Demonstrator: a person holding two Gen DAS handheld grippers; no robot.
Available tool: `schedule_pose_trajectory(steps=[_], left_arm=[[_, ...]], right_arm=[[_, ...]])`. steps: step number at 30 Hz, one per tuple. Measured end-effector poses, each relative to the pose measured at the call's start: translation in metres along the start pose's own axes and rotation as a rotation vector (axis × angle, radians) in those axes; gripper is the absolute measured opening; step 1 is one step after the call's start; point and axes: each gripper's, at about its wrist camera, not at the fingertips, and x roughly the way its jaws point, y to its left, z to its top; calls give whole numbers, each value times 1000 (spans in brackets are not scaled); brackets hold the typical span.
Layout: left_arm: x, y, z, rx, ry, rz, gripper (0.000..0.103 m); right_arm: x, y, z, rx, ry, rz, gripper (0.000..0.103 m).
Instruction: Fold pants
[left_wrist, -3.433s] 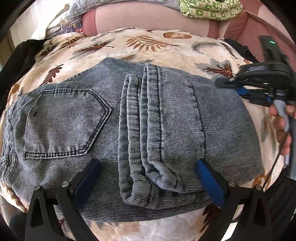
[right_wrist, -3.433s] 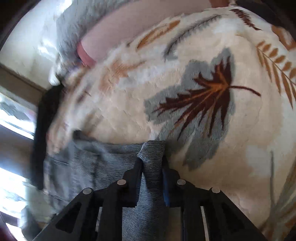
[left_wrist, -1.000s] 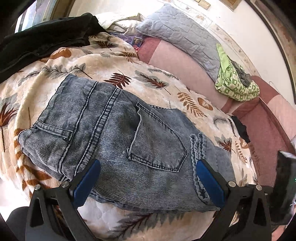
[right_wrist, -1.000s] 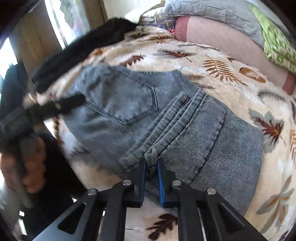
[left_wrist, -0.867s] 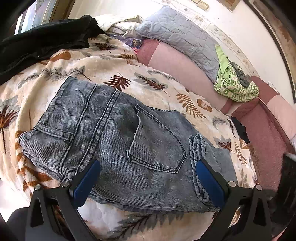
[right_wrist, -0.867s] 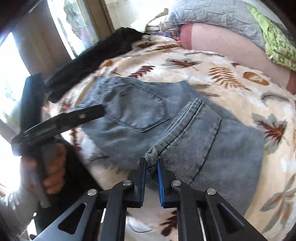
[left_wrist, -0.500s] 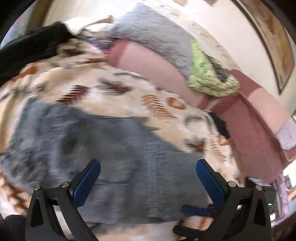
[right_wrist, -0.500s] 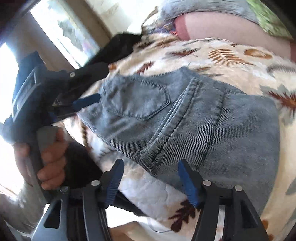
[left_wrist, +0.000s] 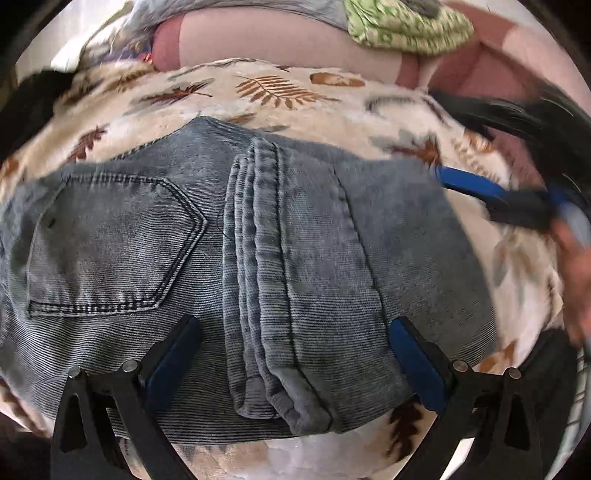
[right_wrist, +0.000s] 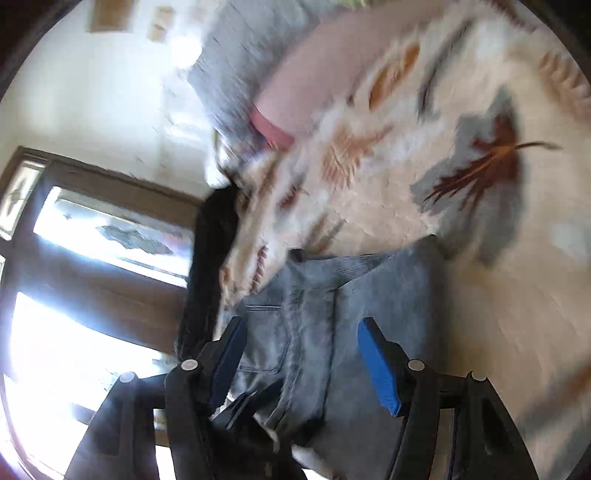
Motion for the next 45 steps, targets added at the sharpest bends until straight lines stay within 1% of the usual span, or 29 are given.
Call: schedule_pose_trajectory(steps=[1,2,3,5,7,11,12,13,14,15,16,17,19,21,22,23,24,25,26,27,29,32,35,37,38,39,42,43,45], left_arm=[[1,-2,0,5,0,13,101],[1,-1,0,-4,-1,16,101],[2,-1,1,-12,3,15,101],[3,0,2,-13,6,13,101],[3,0,3,0,1,21,101],[0,2,-1,6,-7,10,101],[0,1,-1,6,-7,9,101],[-1,2,-1,4,-8,6,101],[-2,3,-1,4,-9,1,101],[-3,4,1,0,-10,-9,101],[-5,5,3,-13,-9,-26,101],[-10,9,7,-38,-13,-44,101],[-27,16,9,-83,-65,-70,101],[-38,19,9,-95,-103,-76,101],[-34,17,8,-78,-82,-54,101],[-26,15,7,-56,-52,-30,101],[-8,11,3,-19,15,25,101],[2,7,0,15,51,63,103],[-2,1,-2,57,4,95,103],[-6,-3,-3,65,-2,110,103],[-9,-3,-2,51,1,94,102],[-4,0,-3,53,0,87,103],[-3,0,-3,54,-1,84,103],[-2,-1,-4,50,-6,84,103],[-1,-1,-4,50,-10,84,103],[1,-1,-1,51,-12,84,103],[-9,3,0,29,-41,45,103],[-16,6,0,6,-66,34,103],[-44,18,-4,-49,-157,-2,103]], right_arm=[[15,-16,7,43,19,-63,60],[22,-32,11,120,14,-20,59],[15,-33,12,156,-9,38,59],[-5,-20,7,121,-34,64,60],[-27,-10,-7,114,-51,54,60],[-50,-2,-57,145,-41,140,61],[-47,-7,-74,158,-33,139,65],[-38,-14,-88,175,7,95,68],[-28,-26,-96,188,42,64,68],[-24,-37,-101,208,29,81,59],[-29,-41,-103,228,11,102,58],[-34,-38,-102,244,23,110,59],[-50,-18,-100,169,-18,76,63],[-54,-4,-104,115,-9,91,65],[-51,-4,-108,108,1,85,67],[-46,-9,-114,116,19,50,68],[-34,-20,-120,139,63,22,66],[-30,-26,-121,157,64,44,63],[-34,-25,-117,171,63,50,63],[-41,-17,-110,153,61,40,64],[-55,4,-92,72,15,39,65],[-54,19,-50,50,-9,89,65],[-24,10,-1,63,-3,59,65],[7,-17,23,102,41,-28,64],[20,-33,28,152,68,-34,61],[15,-37,28,199,28,12,61],[-8,-4,12,65,-3,-13,66],[-19,7,-3,42,0,-9,66],[-33,25,-29,-3,2,22,66]])
